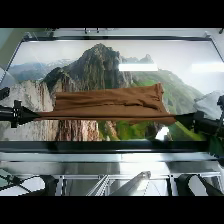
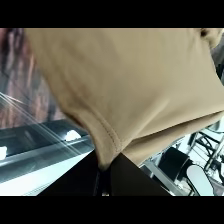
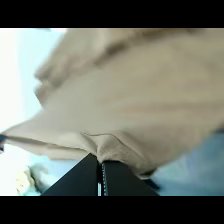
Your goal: Fold the shirts.
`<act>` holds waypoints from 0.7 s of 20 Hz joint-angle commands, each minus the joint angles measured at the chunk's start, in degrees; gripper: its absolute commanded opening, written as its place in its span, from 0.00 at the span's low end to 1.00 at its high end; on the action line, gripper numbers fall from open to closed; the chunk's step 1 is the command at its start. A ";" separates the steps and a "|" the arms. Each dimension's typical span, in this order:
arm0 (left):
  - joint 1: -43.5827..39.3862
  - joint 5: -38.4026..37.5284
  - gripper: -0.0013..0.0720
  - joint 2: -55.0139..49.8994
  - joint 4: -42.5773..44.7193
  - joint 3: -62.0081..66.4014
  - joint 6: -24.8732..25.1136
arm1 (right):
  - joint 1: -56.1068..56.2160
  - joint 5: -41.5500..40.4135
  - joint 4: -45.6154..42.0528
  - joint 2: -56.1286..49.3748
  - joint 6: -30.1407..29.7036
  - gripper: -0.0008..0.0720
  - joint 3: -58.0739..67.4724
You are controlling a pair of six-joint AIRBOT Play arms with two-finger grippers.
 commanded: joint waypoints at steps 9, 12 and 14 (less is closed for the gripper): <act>-12.24 -2.89 0.05 -18.38 0.22 21.40 -3.39 | 20.02 -20.90 20.22 -27.52 -18.93 0.03 14.53; -14.88 -2.40 0.05 -25.38 0.26 29.24 -5.25 | 23.98 -21.84 20.15 -38.01 -18.88 0.03 22.99; -16.17 -1.29 0.05 -29.73 0.33 33.11 -6.29 | 24.76 -21.90 20.17 -43.08 -18.69 0.03 26.43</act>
